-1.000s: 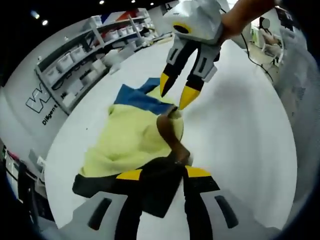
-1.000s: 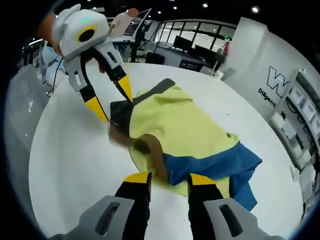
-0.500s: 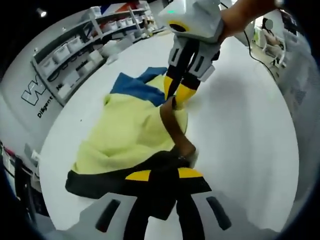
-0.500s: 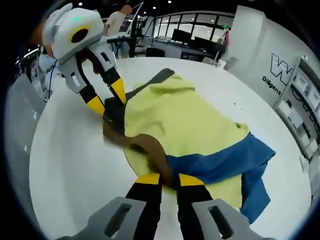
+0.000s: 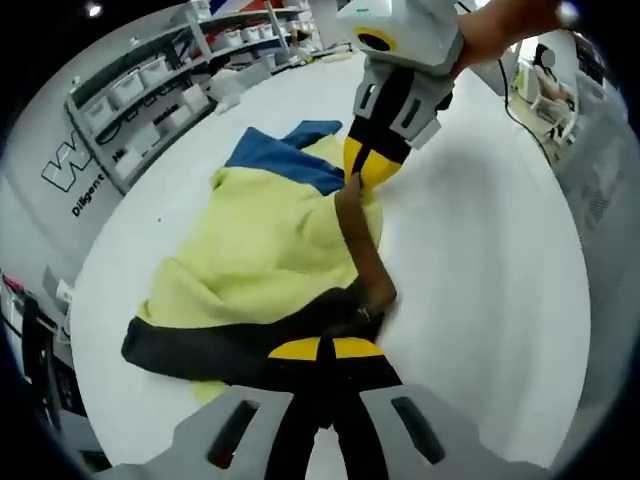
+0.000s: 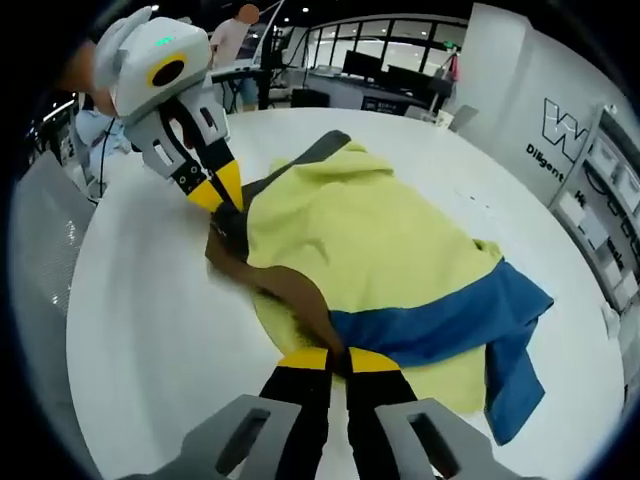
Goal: Fold the garment on the visible template until the final outline fits inside the template.
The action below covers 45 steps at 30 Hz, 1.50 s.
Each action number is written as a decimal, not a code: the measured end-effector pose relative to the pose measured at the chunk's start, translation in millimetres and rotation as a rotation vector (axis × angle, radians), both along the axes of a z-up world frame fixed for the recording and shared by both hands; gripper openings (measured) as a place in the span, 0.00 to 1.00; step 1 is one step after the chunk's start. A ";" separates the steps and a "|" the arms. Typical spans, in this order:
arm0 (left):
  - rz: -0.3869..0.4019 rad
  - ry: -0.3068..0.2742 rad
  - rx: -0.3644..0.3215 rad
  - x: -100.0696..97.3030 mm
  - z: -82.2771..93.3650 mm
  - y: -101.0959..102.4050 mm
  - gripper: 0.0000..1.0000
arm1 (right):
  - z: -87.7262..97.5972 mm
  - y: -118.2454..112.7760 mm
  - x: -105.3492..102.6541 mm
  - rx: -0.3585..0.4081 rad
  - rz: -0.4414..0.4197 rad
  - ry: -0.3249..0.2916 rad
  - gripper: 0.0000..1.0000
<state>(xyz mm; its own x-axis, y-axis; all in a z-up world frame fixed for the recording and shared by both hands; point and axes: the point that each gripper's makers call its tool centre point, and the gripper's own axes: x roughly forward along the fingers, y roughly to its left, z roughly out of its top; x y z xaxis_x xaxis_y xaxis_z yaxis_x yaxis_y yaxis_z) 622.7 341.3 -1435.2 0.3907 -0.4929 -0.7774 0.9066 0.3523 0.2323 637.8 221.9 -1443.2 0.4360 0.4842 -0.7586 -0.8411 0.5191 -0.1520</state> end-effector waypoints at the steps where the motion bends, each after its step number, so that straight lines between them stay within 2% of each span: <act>1: -0.002 0.010 0.001 -3.9 -1.7 0.9 0.03 | 0.1 0.5 -2.5 -0.002 0.003 0.005 0.00; 9: 0.010 0.061 -0.010 -23.7 -2.0 5.1 0.03 | 0.2 3.8 -27.4 0.012 -0.009 0.043 0.00; 21: -0.018 0.065 -0.028 -51.3 3.2 10.1 0.03 | 0.2 2.8 -56.2 0.015 -0.024 0.091 0.00; 33: -0.023 0.121 -0.046 -81.7 5.0 15.1 0.03 | 1.1 9.7 -94.0 0.029 -0.014 0.149 0.00; 45: -0.005 0.167 -0.067 -104.8 7.2 22.2 0.03 | 2.4 15.3 -121.7 0.044 0.009 0.188 0.00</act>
